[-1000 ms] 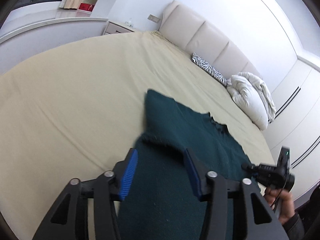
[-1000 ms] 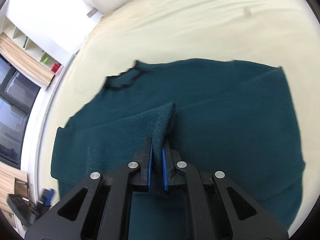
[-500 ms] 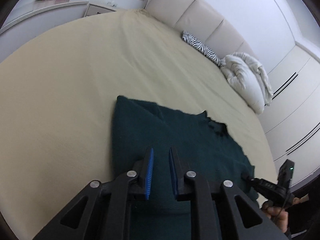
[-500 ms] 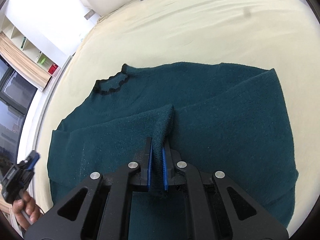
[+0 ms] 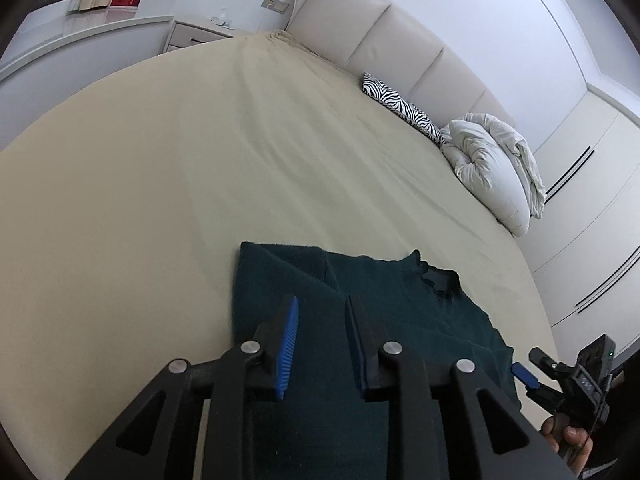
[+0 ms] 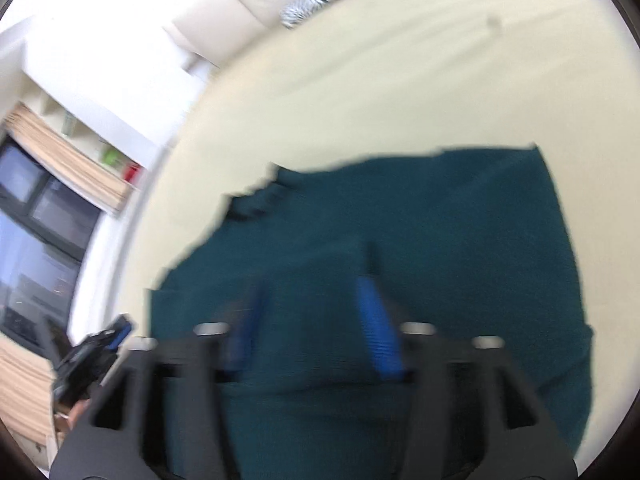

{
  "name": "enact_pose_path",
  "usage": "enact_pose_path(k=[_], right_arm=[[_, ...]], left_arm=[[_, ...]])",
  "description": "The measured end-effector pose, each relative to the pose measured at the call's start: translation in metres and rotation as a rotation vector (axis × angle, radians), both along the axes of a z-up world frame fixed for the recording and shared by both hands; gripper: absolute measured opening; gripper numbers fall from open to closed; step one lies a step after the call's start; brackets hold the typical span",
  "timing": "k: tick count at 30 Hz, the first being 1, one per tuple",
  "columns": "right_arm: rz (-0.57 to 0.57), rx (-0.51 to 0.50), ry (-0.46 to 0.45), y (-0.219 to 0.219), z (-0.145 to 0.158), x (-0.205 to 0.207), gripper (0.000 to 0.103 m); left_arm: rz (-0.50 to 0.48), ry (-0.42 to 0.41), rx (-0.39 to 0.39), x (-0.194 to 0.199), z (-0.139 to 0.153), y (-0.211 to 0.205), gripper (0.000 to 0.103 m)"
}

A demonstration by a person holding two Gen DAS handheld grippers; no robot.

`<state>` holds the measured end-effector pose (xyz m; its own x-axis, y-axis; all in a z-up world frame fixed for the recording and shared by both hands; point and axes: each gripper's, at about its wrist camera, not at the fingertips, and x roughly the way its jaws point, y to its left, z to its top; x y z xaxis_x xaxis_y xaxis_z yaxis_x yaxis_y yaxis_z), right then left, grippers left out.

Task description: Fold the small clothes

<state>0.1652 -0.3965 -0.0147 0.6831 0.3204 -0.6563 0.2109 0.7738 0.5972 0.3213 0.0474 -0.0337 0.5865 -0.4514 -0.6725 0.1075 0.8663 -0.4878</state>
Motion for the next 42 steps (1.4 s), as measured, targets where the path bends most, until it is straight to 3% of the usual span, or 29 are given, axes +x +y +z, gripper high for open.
enact_pose_path(k=[4,6,8,11,15,18,19,23,25,30,33,37,42], right_arm=[[0.089,0.072,0.018,0.017,-0.019,0.024,0.068],[0.056,0.104,0.101,0.011,-0.048,0.037,0.067],[0.051,0.162,0.066,0.005,-0.060,0.039,0.066],[0.042,0.153,0.054,0.003,-0.044,0.029,0.066],[0.055,0.144,-0.036,0.004,-0.027,0.005,0.068],[0.066,0.116,0.069,0.003,-0.059,0.007,0.068],[0.073,0.114,0.032,0.002,-0.063,0.005,0.067],[0.004,0.124,0.038,-0.001,-0.038,-0.015,0.067],[-0.011,0.105,-0.004,0.000,-0.020,-0.037,0.067],[-0.064,0.057,-0.053,-0.007,0.011,-0.133,0.067],[-0.104,0.035,-0.035,-0.015,0.013,-0.189,0.067],[-0.152,-0.024,0.025,-0.019,0.008,-0.260,0.067],[-0.198,-0.045,0.081,-0.023,-0.003,-0.314,0.067]], left_arm=[[-0.007,0.112,0.069,0.029,-0.040,-0.007,0.023],[0.005,0.087,0.052,0.029,-0.052,-0.002,0.013],[0.011,0.093,0.019,0.027,-0.048,0.002,0.013],[0.009,0.072,0.044,0.017,-0.033,0.000,0.013],[0.000,0.014,0.058,-0.020,-0.019,-0.008,0.028],[-0.052,0.007,0.206,-0.035,-0.033,-0.025,0.029],[-0.055,-0.012,0.235,-0.036,-0.033,-0.029,0.029],[-0.046,-0.004,0.212,-0.043,-0.016,-0.025,0.029],[-0.055,-0.018,0.237,-0.061,-0.006,-0.021,0.031],[-0.060,-0.073,0.254,-0.140,0.015,0.001,0.073],[-0.066,-0.063,0.250,-0.184,0.018,0.016,0.079],[-0.077,0.020,0.223,-0.234,0.005,0.038,0.079],[-0.062,0.115,0.201,-0.275,-0.013,0.059,0.079]])
